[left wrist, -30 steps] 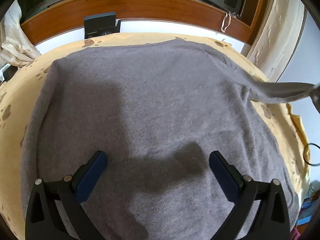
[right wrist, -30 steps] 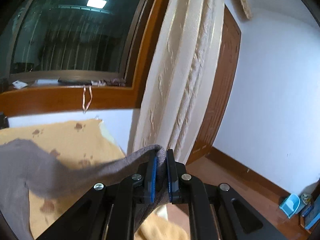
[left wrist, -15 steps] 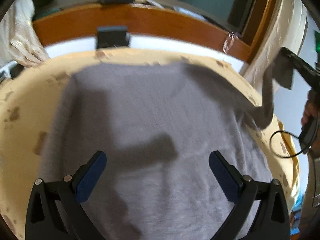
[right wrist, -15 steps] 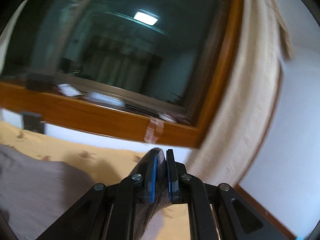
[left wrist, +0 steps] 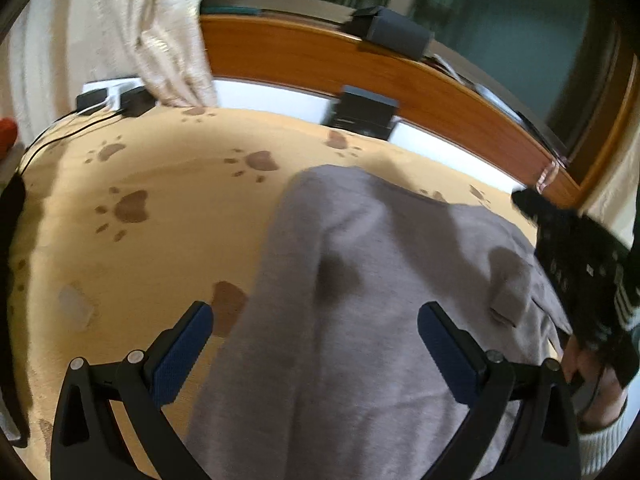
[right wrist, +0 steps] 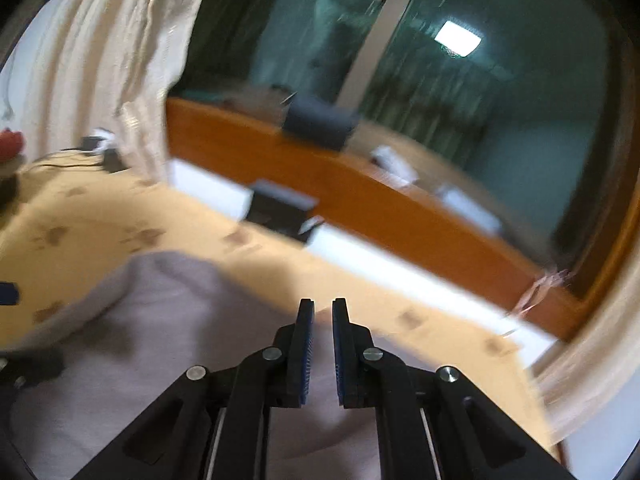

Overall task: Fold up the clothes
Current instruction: 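Fold the sleeve across the sweater body with the right gripper and release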

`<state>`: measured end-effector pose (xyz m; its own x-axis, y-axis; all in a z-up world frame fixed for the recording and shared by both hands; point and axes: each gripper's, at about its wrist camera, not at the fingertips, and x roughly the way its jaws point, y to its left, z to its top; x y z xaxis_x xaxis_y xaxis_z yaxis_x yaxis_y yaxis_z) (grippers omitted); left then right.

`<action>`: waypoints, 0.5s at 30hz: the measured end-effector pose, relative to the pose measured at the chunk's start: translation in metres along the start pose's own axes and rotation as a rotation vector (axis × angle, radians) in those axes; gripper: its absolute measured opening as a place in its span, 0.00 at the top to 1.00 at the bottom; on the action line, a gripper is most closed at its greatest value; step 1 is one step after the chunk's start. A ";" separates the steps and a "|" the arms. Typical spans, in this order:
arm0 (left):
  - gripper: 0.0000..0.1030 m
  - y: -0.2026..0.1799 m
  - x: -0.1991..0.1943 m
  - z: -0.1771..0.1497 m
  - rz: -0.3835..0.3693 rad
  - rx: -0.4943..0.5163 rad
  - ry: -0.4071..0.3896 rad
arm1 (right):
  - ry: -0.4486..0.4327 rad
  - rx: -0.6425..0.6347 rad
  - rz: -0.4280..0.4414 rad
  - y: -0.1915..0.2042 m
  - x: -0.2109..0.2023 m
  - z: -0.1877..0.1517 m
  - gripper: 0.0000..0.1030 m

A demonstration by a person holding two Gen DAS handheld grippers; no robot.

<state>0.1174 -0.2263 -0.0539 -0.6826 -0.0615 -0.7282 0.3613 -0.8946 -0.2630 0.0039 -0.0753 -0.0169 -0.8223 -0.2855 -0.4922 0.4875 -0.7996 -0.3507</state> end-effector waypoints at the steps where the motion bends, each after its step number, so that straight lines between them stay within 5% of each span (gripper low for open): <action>1: 0.00 0.001 0.002 0.000 0.002 -0.002 0.004 | 0.018 0.027 0.030 -0.004 0.002 -0.002 0.90; 7: 0.00 -0.013 0.009 -0.005 -0.023 0.050 0.038 | 0.047 0.356 -0.018 -0.078 -0.024 -0.038 0.90; 10: 0.00 -0.028 0.011 -0.010 -0.119 0.091 0.065 | 0.066 0.498 -0.070 -0.119 -0.035 -0.068 0.90; 15: 0.00 -0.053 0.025 -0.008 -0.260 0.086 0.160 | 0.068 0.540 -0.100 -0.142 -0.037 -0.102 0.90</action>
<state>0.0867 -0.1766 -0.0631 -0.6338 0.2389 -0.7357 0.1281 -0.9056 -0.4044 -0.0049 0.1032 -0.0304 -0.8274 -0.1740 -0.5340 0.1734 -0.9835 0.0518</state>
